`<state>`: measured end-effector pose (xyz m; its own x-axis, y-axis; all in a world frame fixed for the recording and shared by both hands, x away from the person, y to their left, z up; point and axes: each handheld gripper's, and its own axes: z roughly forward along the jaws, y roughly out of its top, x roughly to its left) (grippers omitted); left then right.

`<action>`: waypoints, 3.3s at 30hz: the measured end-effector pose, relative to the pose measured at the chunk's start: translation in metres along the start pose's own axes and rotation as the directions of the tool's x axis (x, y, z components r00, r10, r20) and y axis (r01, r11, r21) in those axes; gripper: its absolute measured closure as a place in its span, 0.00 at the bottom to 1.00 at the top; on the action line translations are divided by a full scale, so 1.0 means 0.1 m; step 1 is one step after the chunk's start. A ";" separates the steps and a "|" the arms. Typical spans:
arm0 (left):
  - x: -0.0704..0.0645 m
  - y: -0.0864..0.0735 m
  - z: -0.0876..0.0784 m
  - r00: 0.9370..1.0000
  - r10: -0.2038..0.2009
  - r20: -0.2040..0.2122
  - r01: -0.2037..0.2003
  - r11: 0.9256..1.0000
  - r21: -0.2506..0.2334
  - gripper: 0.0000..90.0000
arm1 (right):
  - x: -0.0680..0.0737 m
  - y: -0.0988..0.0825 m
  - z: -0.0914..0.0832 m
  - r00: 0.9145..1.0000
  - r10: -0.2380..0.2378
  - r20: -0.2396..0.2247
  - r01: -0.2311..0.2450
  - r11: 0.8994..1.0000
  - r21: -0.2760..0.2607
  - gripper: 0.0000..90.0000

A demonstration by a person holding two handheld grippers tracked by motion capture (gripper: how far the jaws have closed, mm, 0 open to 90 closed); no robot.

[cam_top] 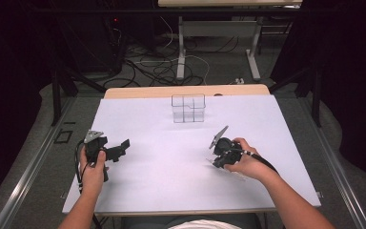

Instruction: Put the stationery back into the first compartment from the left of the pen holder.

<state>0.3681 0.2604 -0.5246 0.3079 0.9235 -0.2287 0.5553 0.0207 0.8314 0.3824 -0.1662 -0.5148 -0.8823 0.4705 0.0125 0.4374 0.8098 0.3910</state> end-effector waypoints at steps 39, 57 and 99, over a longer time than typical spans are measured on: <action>0.01 -0.01 0.01 1.000 -0.005 -0.002 0.005 1.000 0.002 0.01 | -0.27 -0.14 -0.41 0.952 0.304 0.020 -0.272 0.878 -0.394 0.89; 0.01 -0.02 0.02 1.000 -0.012 -0.012 0.012 1.000 0.014 0.01 | -0.58 -0.10 -0.60 0.913 0.408 0.031 -0.341 0.802 -0.491 0.89; 0.04 -0.01 -0.01 1.000 -0.012 -0.005 0.012 1.000 0.003 0.01 | -0.88 1.34 -0.73 0.891 0.434 0.130 -0.295 0.774 -0.560 0.89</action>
<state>0.3680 0.2648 -0.5258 0.2973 0.9251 -0.2364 0.5610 0.0311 0.8272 0.5058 -0.1244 -0.3967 -0.5738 0.8167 0.0610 0.5015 0.2915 0.8146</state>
